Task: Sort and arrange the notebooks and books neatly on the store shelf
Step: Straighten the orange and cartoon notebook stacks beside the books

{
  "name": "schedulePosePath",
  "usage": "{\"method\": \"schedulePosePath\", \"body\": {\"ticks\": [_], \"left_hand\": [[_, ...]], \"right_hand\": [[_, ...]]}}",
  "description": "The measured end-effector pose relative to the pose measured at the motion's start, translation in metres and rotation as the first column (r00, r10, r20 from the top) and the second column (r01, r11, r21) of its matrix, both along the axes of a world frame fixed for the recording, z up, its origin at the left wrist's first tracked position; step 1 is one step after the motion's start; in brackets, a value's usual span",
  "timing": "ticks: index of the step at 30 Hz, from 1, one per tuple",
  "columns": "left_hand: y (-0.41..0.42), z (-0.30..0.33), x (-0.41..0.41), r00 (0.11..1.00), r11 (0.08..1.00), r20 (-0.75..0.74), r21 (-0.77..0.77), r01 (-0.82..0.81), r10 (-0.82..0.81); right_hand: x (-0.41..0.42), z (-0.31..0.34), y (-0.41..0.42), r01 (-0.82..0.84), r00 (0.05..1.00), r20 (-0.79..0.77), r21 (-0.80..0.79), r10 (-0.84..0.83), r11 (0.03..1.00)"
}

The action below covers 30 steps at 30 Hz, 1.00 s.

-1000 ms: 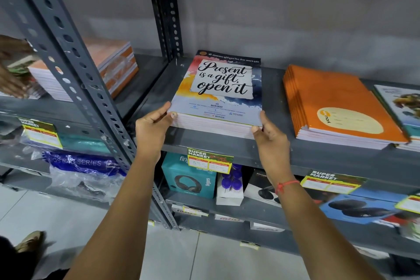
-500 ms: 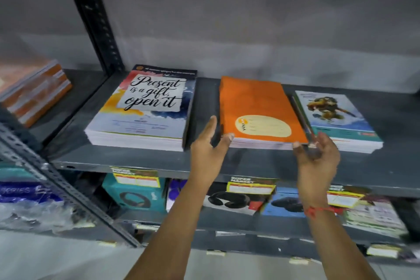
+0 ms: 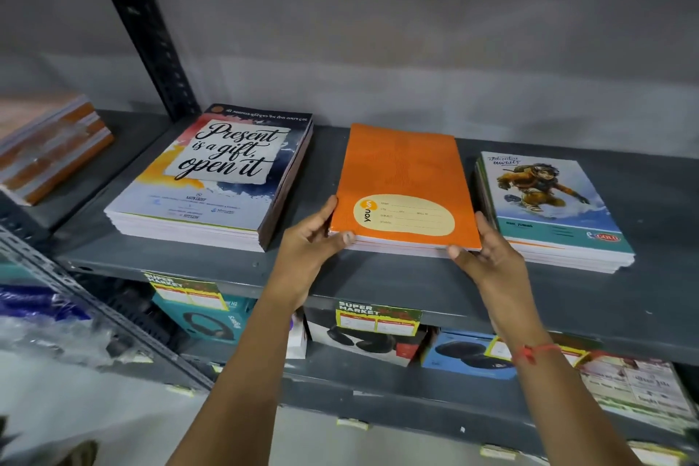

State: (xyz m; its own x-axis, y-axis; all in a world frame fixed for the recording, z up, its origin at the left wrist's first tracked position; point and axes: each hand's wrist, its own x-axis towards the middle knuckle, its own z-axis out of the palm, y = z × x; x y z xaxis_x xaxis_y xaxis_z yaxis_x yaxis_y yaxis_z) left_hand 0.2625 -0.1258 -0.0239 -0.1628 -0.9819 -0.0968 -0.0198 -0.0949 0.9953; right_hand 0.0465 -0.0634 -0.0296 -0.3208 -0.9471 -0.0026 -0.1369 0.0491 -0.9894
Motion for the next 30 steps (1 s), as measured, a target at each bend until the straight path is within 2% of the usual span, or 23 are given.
{"method": "schedulePosePath", "body": {"ticks": [10, 16, 19, 30], "left_hand": [[0.000, 0.001, -0.010, 0.991, 0.991, 0.028, -0.020, -0.133, 0.134], [0.001, 0.004, -0.015, 0.980, 0.981, 0.038, -0.020, -0.195, 0.196], [0.003, 0.004, -0.014, 0.981, 0.981, 0.038, -0.014, -0.192, 0.193], [0.002, -0.002, -0.014, 0.984, 0.983, 0.025, -0.060, -0.175, 0.177]], "right_hand": [[-0.005, -0.009, -0.010, 0.046, 0.997, 0.068, -0.021, -0.045, 0.999], [-0.003, -0.009, -0.011, 0.082, 0.997, 0.007, -0.026, -0.082, 0.996], [-0.001, -0.010, -0.011, 0.095, 0.995, -0.034, -0.028, -0.096, 0.995], [0.001, -0.006, -0.009, 0.124, 0.992, 0.037, -0.029, -0.123, 0.992]]}}
